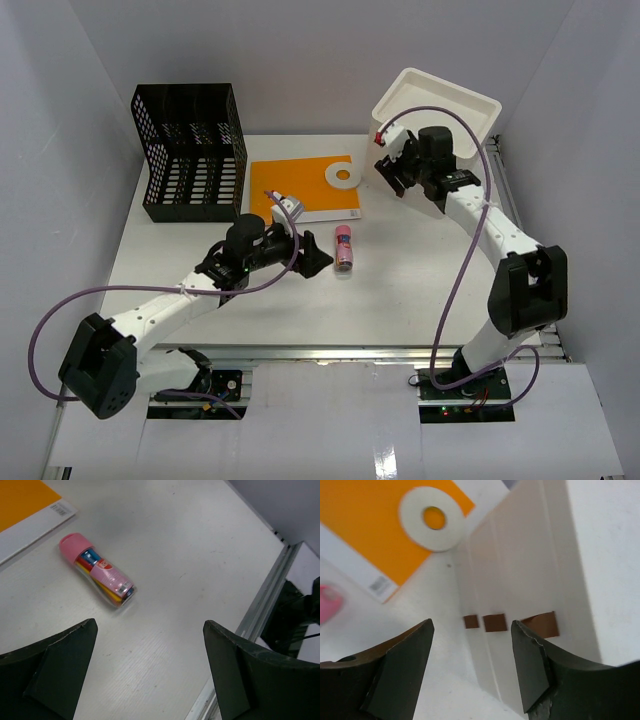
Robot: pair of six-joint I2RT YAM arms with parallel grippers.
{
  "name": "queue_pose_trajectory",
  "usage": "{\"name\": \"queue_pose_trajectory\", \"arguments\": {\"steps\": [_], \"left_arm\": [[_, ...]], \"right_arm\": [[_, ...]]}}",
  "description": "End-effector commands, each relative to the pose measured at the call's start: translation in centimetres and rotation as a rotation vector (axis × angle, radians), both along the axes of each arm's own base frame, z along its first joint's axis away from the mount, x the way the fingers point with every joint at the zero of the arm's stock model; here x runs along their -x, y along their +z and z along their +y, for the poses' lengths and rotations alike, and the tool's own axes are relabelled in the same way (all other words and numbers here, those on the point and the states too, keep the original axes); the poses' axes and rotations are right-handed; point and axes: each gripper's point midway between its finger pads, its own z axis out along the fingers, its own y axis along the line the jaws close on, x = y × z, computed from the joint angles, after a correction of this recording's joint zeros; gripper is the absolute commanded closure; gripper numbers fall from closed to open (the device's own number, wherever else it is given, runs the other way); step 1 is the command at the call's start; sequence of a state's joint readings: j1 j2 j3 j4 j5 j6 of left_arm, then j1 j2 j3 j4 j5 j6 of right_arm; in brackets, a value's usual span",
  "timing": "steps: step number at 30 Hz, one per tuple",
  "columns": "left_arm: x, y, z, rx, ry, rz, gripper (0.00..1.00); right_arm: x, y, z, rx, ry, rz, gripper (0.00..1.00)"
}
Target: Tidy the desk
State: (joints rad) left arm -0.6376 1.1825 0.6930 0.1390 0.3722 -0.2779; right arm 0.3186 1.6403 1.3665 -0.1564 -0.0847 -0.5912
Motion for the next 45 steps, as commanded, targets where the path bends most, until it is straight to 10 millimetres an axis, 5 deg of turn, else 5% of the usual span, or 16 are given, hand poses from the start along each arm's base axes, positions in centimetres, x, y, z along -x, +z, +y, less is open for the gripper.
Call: {"name": "queue_pose_trajectory", "arguments": {"steps": [1, 7, 11, 17, 27, 35, 45], "left_arm": [[-1.2, 3.6, -2.7, 0.213, -0.011, 0.041, 0.02], [-4.0, 4.7, -6.7, 0.331, -0.074, 0.088, 0.07], [-7.0, 5.0, -9.8, 0.324, -0.067, 0.079, 0.10], [-11.5, 3.1, -14.2, 0.284, -0.035, 0.060, 0.12], [-17.7, 2.4, -19.7, 0.202, 0.048, -0.165, 0.26], [-22.1, 0.1, -22.3, 0.129, 0.111, -0.200, 0.31], [-24.4, -0.3, -22.0, 0.080, 0.198, -0.237, 0.34]], "right_arm": [[11.0, 5.1, 4.9, -0.196, 0.461, 0.051, 0.27], [18.8, 2.7, 3.2, -0.310, 0.565, 0.123, 0.22], [20.9, 1.7, 0.6, -0.403, 0.562, 0.134, 0.22], [20.7, 1.1, -3.9, -0.542, 0.421, 0.174, 0.22], [21.6, 1.8, -5.8, -0.638, 0.381, 0.176, 0.22], [21.2, 1.5, -6.5, -0.667, 0.349, 0.201, 0.21], [20.9, 1.2, -6.8, -0.688, 0.340, 0.217, 0.21]]}}
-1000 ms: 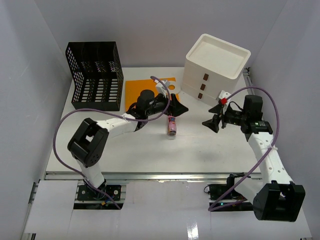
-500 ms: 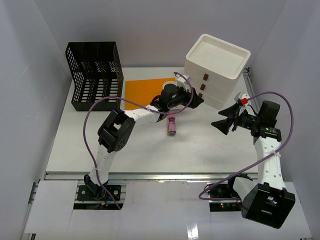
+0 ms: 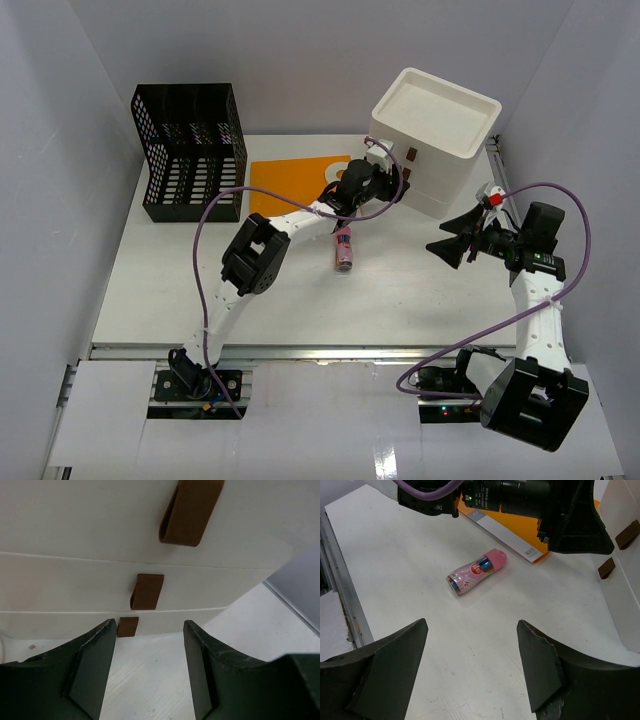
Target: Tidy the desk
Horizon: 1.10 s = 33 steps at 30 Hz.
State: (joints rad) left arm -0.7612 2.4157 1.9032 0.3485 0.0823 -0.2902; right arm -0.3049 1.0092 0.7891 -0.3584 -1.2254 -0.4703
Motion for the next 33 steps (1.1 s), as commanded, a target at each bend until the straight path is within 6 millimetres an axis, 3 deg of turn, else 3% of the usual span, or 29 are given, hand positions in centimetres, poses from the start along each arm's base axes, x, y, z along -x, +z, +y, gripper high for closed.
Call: {"name": "queue_pose_trajectory", "arguments": {"steps": [1, 9, 17, 23, 33], "left_arm": [[-1.2, 3.1, -0.2, -0.008, 0.031, -0.062, 0.34], [-1.9, 2.7, -1.0, -0.005, 0.025, -0.067, 0.41], [-2.0, 2.9, -2.0, 0.019, 0.003, -0.064, 0.55], [-1.8, 2.9, -2.3, 0.026, -0.004, -0.059, 0.77], [-1.4, 3.3, -2.2, 0.026, -0.001, -0.055, 0.93]], "right_arm": [[0.0, 0.3, 0.1, -0.027, 0.020, 0.004, 0.22], [-0.2, -0.1, -0.4, -0.042, 0.007, 0.025, 0.22], [-0.3, -0.2, -0.6, -0.049, 0.000, 0.033, 0.21], [-0.3, -0.3, -0.7, -0.050, -0.001, 0.033, 0.21], [-0.4, -0.6, -0.8, -0.056, -0.005, 0.048, 0.22]]}}
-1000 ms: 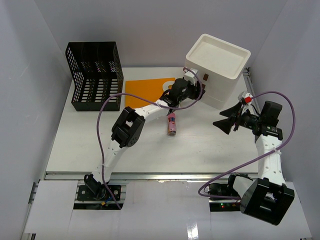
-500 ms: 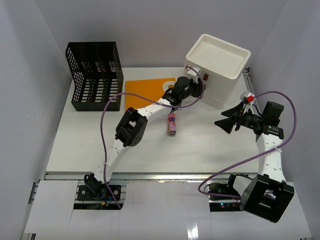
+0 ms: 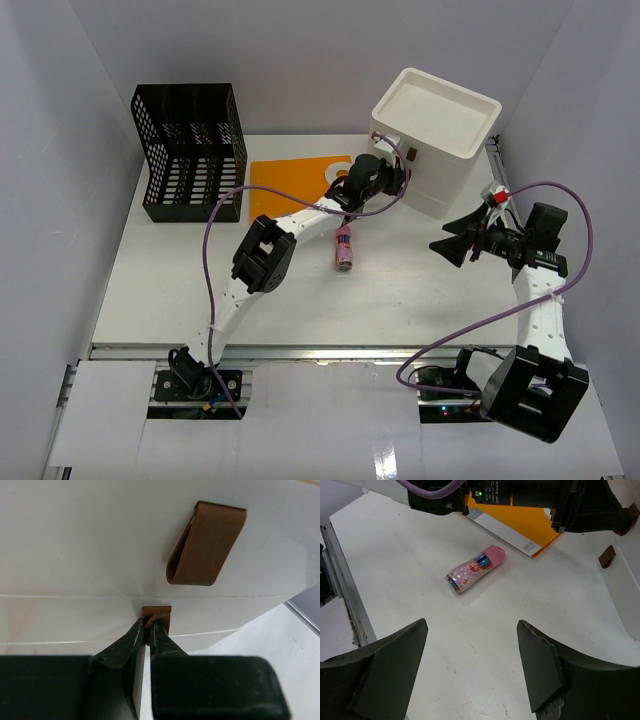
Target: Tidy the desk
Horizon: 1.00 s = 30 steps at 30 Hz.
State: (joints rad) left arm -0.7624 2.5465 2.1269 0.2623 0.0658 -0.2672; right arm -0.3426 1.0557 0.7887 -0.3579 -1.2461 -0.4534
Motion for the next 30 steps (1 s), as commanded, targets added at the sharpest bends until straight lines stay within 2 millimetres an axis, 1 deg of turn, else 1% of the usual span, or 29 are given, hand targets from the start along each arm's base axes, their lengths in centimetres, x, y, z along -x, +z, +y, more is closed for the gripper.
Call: {"name": "queue_pose_trajectory", "arguments": {"steps": [1, 2, 3, 4, 6, 8, 10, 11, 12, 15, 16, 17, 19, 21, 25, 26, 28, 30], "left_arm": [[0.9, 3.5, -0.4, 0.036, -0.011, -0.029, 0.96], [1.0, 3.8, -0.4, 0.037, -0.012, -0.033, 0.97], [1.0, 3.5, -0.4, 0.033, -0.012, -0.028, 0.98], [1.1, 3.7, -0.2, 0.034, -0.011, -0.029, 0.99], [1.7, 3.5, 0.0, 0.027, -0.017, -0.023, 1.00], [2.1, 4.6, 0.5, 0.033, -0.021, -0.040, 1.00], [3.0, 4.9, 1.1, 0.024, -0.026, -0.048, 1.00], [3.6, 3.4, 1.6, 0.002, -0.029, -0.027, 1.00], [4.2, 3.4, 1.9, -0.003, -0.034, -0.027, 1.00], [5.8, 3.5, 3.0, -0.009, -0.048, -0.033, 1.00], [6.3, 3.8, 3.3, -0.006, -0.053, -0.038, 1.00], [6.7, 4.8, 3.5, 0.010, -0.061, -0.052, 1.00], [7.5, 4.7, 3.8, 0.009, -0.071, -0.046, 1.00], [8.2, 3.9, 4.3, -0.010, -0.085, -0.027, 1.00], [8.9, 4.0, 4.6, -0.003, -0.095, -0.014, 1.00], [9.0, 4.0, 4.6, -0.001, -0.096, -0.007, 0.92], [9.1, 4.2, 4.5, 0.007, -0.097, 0.007, 0.72], [9.2, 4.5, 4.5, 0.012, -0.100, 0.017, 0.50]], "right_arm": [[0.2, 0.0, 0.1, -0.022, 0.018, -0.004, 0.22], [0.1, 0.0, 0.0, -0.024, 0.018, -0.003, 0.22], [0.1, 0.0, 0.0, -0.024, 0.016, -0.003, 0.22], [0.1, 0.0, 0.0, -0.024, 0.016, -0.002, 0.22], [0.1, -0.2, 0.0, -0.025, 0.015, 0.001, 0.22], [0.1, -0.4, -0.1, -0.025, 0.014, 0.006, 0.22], [0.0, -0.6, -0.1, -0.022, 0.008, 0.009, 0.22], [0.0, -0.6, -0.2, -0.018, 0.004, 0.007, 0.22], [-0.1, -0.8, -0.2, -0.017, 0.002, 0.009, 0.22], [-0.2, -1.1, -0.3, -0.011, -0.007, 0.012, 0.22], [-0.2, -1.2, -0.4, -0.008, -0.011, 0.012, 0.22], [-0.3, -1.3, -0.4, -0.005, -0.015, 0.011, 0.22], [-0.3, -1.4, -0.5, -0.003, -0.017, 0.009, 0.22], [-0.4, -1.5, -0.5, 0.002, -0.020, 0.006, 0.22], [-0.2, -1.7, -0.4, 0.007, -0.014, -0.004, 0.22], [-0.2, -1.7, -0.4, 0.007, -0.009, -0.007, 0.22], [-0.1, -1.8, -0.3, 0.004, -0.003, -0.009, 0.22], [-0.1, -2.0, -0.3, 0.008, 0.001, -0.012, 0.22]]}}
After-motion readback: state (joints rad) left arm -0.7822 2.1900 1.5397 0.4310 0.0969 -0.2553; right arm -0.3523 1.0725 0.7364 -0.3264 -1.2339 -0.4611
